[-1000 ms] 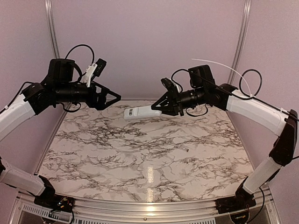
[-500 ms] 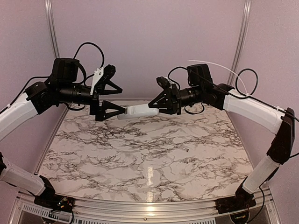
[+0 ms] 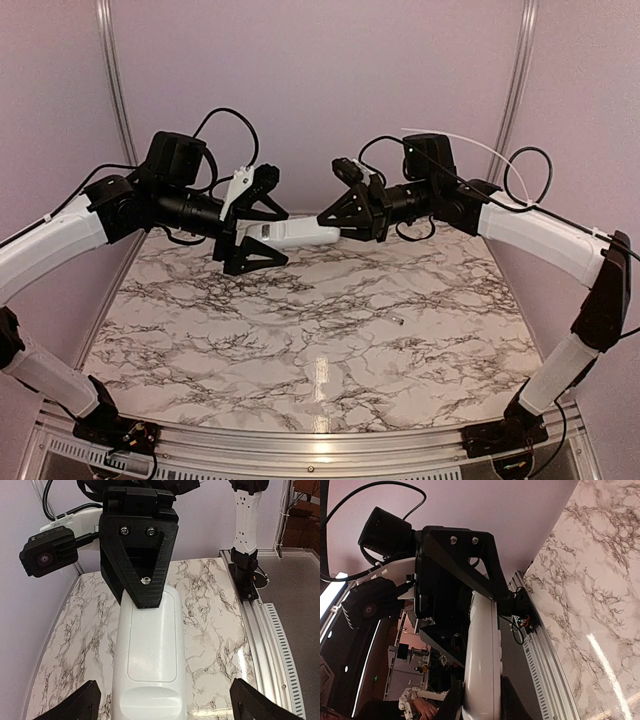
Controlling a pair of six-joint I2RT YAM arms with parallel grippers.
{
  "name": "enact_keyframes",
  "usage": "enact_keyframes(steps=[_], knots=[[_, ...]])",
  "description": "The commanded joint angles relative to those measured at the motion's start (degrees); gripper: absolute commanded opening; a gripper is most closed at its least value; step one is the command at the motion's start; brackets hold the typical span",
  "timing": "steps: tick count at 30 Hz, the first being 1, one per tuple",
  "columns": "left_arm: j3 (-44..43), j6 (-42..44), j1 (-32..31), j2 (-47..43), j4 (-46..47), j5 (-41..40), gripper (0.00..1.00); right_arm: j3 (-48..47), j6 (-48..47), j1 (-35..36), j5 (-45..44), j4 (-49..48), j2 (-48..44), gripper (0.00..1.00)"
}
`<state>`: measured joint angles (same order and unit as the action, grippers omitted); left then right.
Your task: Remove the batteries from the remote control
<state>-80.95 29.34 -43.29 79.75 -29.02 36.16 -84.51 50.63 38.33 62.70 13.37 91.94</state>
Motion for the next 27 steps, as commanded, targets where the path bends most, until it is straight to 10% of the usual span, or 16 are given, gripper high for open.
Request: enact_keyframes(steps=[1,27], knots=[[-1.34,0.09,-0.97,1.13,2.06,1.86,0.92,0.68,4.18,-0.18,4.01,-9.32,-1.77,0.0],[0.35,0.29,-4.91,1.07,7.8,-3.52,0.58,3.99,9.15,-0.18,6.04,-18.17,-1.76,0.0]])
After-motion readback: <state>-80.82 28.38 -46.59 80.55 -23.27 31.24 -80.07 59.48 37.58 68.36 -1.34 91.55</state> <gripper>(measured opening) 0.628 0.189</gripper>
